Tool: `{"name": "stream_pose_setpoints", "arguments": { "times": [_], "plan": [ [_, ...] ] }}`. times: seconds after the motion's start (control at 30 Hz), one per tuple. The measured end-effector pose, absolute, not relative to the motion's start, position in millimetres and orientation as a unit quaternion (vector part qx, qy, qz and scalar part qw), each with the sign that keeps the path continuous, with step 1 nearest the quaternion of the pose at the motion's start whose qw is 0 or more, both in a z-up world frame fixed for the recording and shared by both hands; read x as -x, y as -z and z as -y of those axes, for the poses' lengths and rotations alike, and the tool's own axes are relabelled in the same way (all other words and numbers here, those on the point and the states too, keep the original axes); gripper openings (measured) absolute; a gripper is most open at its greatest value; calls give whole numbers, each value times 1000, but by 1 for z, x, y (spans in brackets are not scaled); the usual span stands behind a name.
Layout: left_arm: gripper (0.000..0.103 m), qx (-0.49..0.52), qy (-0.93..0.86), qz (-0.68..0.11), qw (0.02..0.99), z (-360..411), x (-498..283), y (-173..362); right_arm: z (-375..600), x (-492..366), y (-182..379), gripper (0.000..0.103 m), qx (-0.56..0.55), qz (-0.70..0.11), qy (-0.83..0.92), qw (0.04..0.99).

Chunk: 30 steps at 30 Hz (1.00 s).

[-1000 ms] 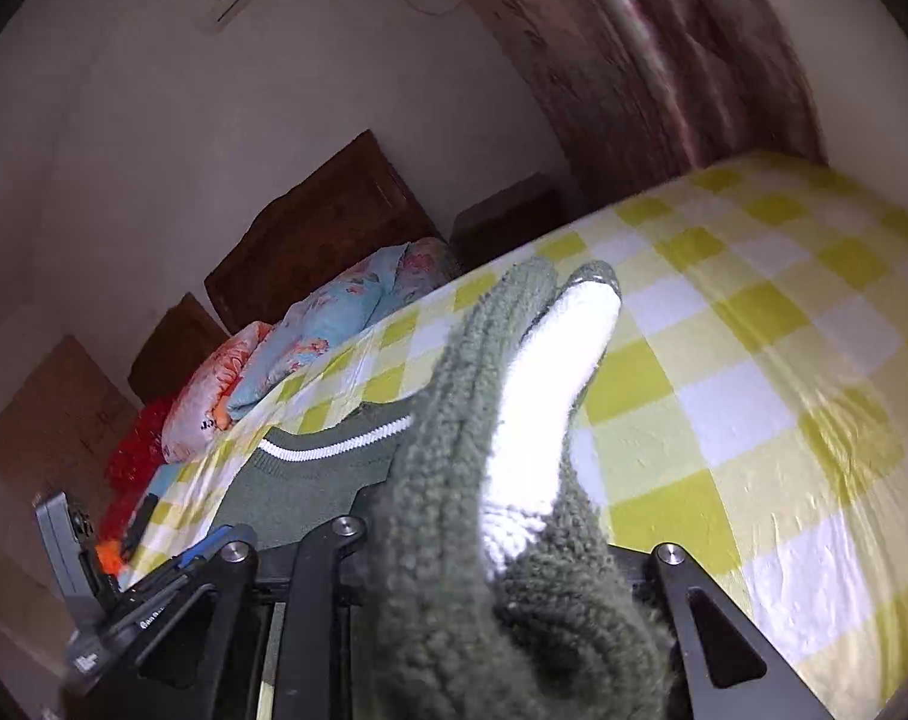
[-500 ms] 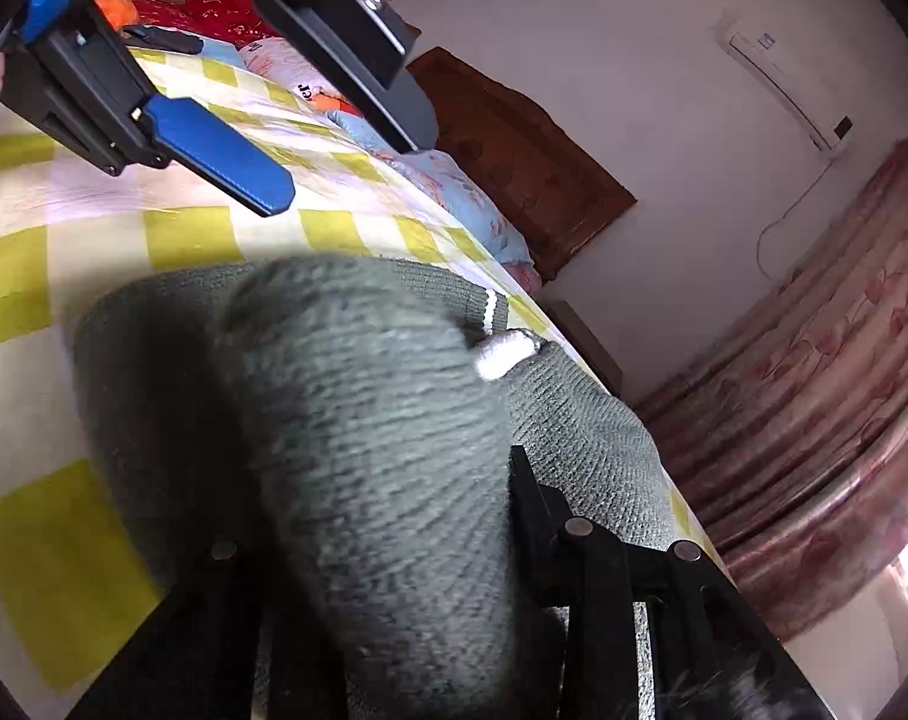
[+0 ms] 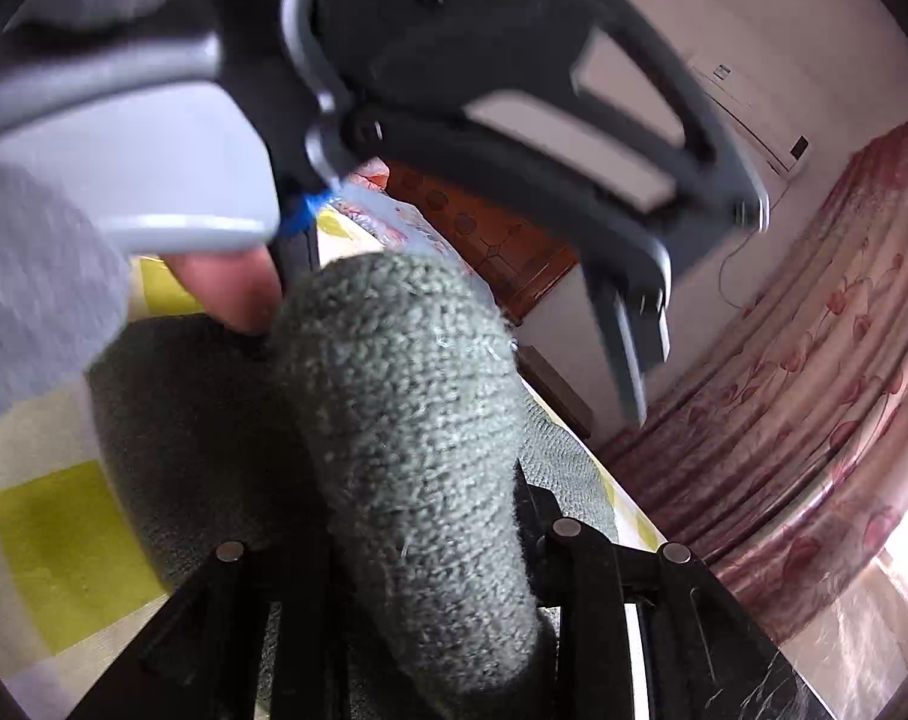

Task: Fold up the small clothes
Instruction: 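Lift the sweater edge with the right tool and fold it over the other half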

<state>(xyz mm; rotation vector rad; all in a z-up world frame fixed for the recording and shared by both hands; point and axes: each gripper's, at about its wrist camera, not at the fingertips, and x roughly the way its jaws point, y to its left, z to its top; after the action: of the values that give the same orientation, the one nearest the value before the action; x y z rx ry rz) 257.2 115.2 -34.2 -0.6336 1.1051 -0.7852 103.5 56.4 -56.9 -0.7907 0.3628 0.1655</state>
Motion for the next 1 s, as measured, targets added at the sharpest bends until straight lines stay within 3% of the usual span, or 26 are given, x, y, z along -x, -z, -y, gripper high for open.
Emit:
{"name": "stream_pose_setpoints", "arguments": {
  "times": [0.03,0.07,0.1,0.2,0.4,0.63,1.0],
  "plan": [
    [50,270,336,-519,738,-110,-261,36,-52,-103,53,25,380,-186,-91,901],
    [30,262,330,-521,742,-110,-263,35,-47,-105,51,61,376,-213,-111,895],
    [29,247,326,-514,754,-111,-263,30,-44,-104,48,103,377,-217,-102,895],
    [27,238,332,-484,774,-125,-261,11,-12,-92,46,103,356,-205,-77,908],
    [27,240,321,-452,796,-165,-260,-10,40,-105,61,103,300,-265,-60,914],
    [28,269,312,-479,775,-185,-254,56,62,-130,72,103,280,-296,-74,910],
    [28,326,318,-430,780,-196,-233,71,97,-147,74,103,164,-346,-126,915]
  ]
}}
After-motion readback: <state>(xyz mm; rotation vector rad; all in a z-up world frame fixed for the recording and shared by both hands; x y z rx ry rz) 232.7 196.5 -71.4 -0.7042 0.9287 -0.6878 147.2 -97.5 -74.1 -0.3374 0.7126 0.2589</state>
